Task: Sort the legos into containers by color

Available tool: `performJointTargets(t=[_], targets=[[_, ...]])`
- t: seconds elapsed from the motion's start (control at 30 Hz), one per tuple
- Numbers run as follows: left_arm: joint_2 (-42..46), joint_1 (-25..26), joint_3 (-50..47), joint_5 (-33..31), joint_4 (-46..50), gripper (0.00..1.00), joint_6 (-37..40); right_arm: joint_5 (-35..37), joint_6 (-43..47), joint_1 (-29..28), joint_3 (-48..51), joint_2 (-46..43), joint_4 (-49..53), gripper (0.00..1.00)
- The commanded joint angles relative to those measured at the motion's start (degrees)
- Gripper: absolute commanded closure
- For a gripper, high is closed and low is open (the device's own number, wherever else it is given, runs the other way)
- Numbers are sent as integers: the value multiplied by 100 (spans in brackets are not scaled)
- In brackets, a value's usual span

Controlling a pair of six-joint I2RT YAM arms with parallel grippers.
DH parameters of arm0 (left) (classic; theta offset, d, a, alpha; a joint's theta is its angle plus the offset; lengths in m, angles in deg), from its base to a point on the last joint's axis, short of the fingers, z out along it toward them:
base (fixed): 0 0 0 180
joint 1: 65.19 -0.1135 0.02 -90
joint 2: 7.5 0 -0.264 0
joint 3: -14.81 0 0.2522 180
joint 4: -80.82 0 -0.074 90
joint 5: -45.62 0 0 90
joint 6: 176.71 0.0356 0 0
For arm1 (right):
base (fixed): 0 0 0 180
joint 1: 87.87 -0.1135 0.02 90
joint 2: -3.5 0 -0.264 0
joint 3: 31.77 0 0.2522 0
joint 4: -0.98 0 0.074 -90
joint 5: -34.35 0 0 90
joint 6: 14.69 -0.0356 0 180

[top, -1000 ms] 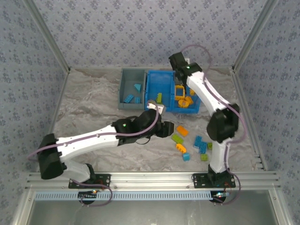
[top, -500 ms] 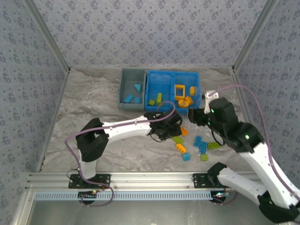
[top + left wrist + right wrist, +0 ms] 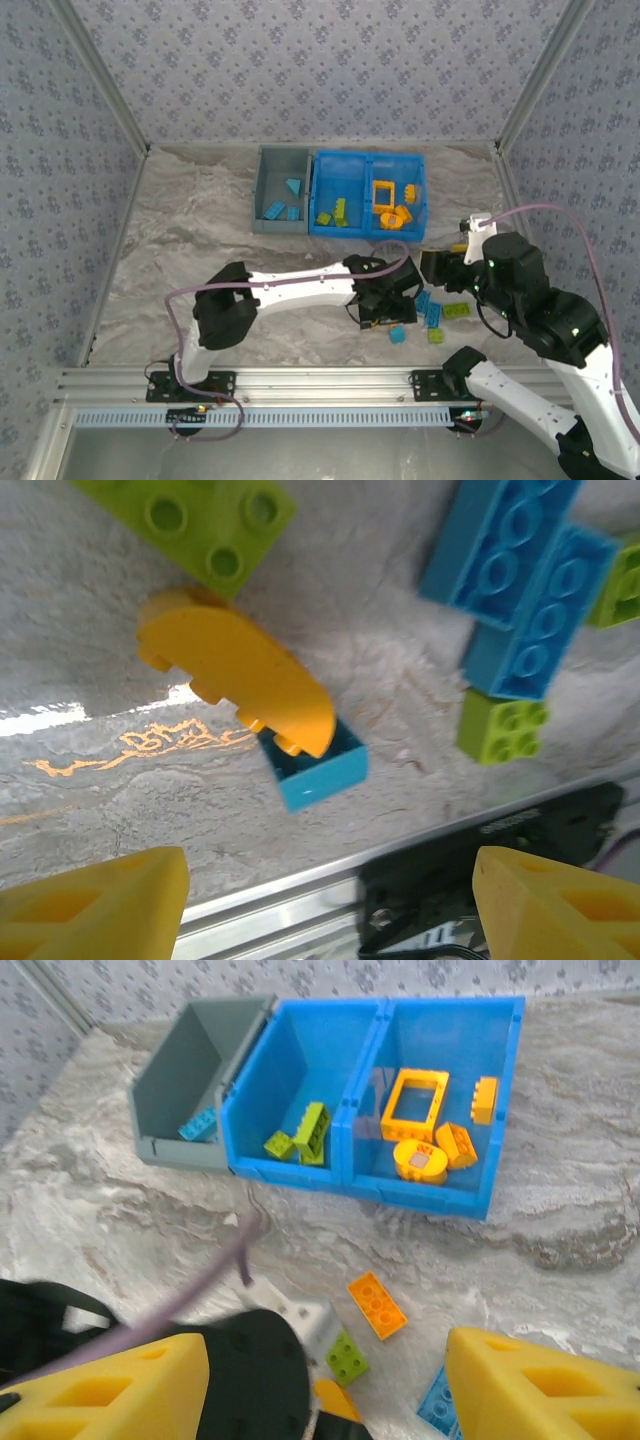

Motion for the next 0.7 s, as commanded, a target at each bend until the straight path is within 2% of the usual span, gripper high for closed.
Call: performJointTargets(t=[0.0, 0.2, 0.53, 0.67], targets=[[-271, 7, 351, 236, 317, 24, 64, -66, 23, -7, -367, -34, 85, 33], [-839, 77, 872, 440, 332, 26, -159, 110, -45, -2, -401, -158, 216, 33], [-1069, 123, 804, 510, 376, 34, -465, 167, -48, -2, -252, -151, 92, 33], [-1296, 114, 1093, 446, 572, 36, -444, 167, -48, -2, -242, -150, 74, 33]])
